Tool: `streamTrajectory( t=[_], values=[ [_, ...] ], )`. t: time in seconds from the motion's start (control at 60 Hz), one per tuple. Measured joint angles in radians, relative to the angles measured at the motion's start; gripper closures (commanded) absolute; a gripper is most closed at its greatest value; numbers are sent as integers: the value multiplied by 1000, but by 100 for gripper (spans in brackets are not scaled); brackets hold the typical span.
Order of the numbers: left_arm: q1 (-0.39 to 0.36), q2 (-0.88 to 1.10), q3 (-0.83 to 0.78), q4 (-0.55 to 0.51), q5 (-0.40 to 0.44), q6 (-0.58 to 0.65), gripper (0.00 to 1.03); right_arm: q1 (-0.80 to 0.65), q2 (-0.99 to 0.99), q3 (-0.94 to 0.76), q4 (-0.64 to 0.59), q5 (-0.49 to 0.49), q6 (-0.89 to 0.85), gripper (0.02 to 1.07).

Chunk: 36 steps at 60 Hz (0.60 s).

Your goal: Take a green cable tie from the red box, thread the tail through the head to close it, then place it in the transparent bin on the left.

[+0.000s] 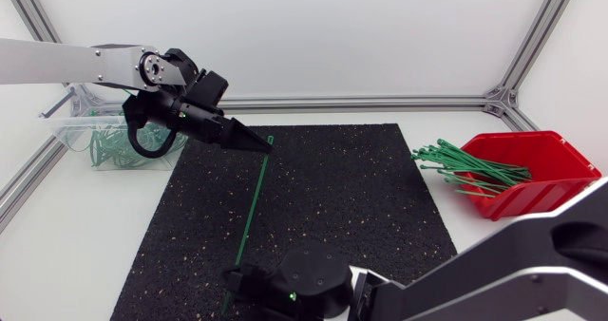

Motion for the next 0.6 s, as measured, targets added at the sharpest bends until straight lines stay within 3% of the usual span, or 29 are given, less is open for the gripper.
streamTrajectory(
  t=[0.183, 0.517, 0.6],
  values=[
    [0, 0, 0, -3, 0, 0, 100, 26, 9, 16, 1, 4, 18, 70],
    [-5, 0, 0, -3, 0, 0, 100, 26, 26, 25, 4, 30, 41, 73],
    [-5, 0, 0, -3, 0, 0, 100, 26, 26, 26, 3, 30, 53, 78]
  ],
)
